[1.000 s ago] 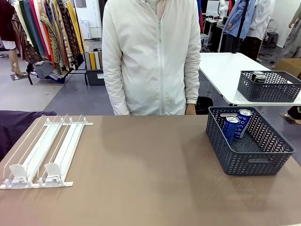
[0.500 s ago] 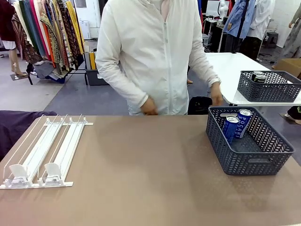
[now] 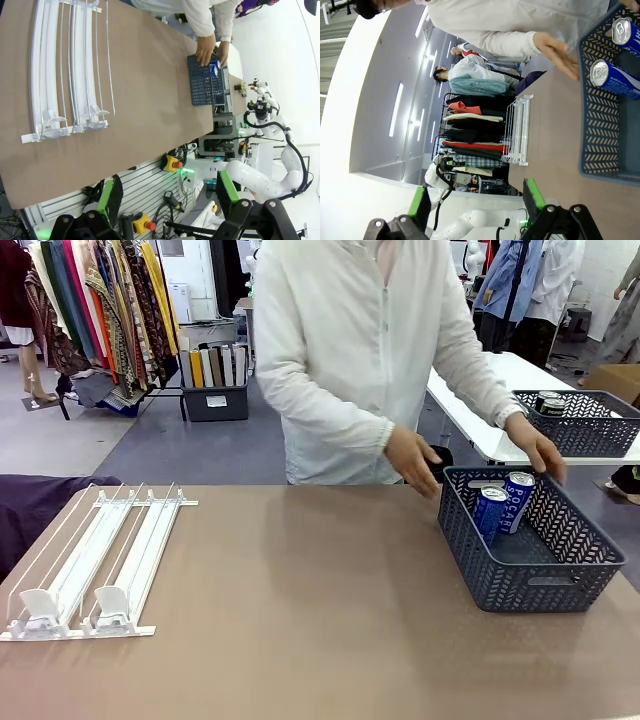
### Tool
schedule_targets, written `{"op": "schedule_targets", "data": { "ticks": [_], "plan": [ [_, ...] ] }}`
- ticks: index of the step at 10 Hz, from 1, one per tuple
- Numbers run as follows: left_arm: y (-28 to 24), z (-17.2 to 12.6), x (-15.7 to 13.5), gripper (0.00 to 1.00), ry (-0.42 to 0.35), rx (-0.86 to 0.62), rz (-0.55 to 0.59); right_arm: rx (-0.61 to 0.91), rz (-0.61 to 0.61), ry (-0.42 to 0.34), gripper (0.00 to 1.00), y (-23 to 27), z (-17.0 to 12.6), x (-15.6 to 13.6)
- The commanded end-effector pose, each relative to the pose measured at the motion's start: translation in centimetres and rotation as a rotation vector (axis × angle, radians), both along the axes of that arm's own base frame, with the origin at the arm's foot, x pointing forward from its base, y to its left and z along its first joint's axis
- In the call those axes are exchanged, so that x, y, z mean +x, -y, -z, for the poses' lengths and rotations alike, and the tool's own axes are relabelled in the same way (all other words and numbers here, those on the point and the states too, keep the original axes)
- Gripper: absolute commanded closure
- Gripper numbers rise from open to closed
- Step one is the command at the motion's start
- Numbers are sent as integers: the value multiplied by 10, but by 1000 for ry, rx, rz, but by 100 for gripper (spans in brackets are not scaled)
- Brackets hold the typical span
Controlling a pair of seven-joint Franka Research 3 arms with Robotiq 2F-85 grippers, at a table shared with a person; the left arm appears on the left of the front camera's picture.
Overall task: Retrieve and store the cans from the dispenser.
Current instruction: Pick up one can from the Automatic Can Dispenser and place it in the middle of the table.
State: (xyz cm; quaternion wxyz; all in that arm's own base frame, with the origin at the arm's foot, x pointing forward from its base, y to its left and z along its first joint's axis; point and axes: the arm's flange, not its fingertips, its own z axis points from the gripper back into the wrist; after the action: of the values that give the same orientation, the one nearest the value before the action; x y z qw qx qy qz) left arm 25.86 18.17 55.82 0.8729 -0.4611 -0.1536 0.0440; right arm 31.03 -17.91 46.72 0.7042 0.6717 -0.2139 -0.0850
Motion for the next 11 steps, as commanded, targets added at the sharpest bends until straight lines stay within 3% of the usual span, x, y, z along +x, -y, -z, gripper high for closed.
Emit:
{"op": "schedule_targets", "data": {
  "ticks": [1, 11],
  "plan": [
    [1, -2, 0, 0, 8, -20, -4, -17, -9, 20, 0, 1, -1, 0],
    [1, -2, 0, 0, 8, -20, -4, -17, -9, 20, 0, 1, -1, 0]
  ]
}}
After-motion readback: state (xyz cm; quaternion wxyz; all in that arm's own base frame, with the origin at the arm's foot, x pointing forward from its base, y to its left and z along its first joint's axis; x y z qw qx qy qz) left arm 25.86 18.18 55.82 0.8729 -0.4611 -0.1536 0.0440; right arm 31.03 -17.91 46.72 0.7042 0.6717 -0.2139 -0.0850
